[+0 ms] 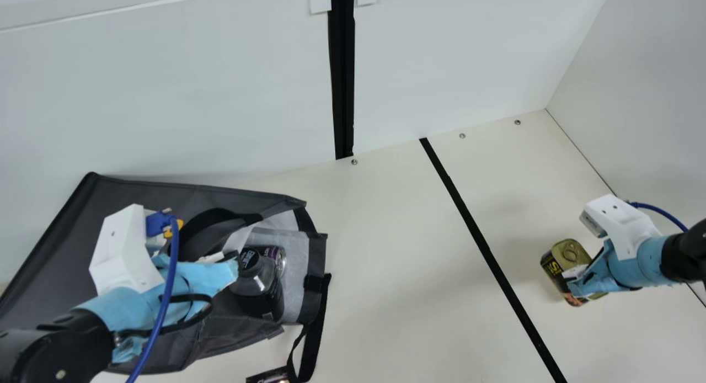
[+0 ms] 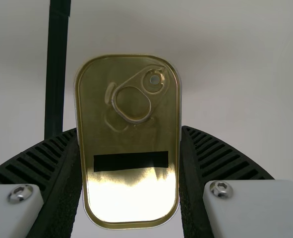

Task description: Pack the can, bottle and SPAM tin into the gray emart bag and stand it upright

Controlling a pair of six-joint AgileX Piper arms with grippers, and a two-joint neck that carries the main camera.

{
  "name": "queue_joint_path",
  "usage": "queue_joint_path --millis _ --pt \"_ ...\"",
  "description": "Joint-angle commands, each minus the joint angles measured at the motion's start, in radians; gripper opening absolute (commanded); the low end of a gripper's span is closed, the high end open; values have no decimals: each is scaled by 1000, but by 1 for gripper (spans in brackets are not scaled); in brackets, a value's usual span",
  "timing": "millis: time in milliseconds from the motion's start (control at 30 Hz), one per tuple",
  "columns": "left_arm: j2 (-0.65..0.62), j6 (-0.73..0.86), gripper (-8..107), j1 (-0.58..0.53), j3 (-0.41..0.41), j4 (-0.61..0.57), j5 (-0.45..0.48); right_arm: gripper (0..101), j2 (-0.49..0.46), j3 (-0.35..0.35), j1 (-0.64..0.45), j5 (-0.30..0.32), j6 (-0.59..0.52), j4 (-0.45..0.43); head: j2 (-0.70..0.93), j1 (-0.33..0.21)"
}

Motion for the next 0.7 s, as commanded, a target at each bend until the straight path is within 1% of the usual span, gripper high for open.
queue_joint_path --millis 0,300,667 --pt "0 0 -8 0 0 0 0 0 2 -19 15 5 -2 5 -2 -23" --pt "0 0 -8 0 0 0 0 0 10 -81 89 44 -15 14 -2 -23" --pt "0 0 -8 0 0 0 0 0 -8 -103 194 74 -25 23 -2 -23"
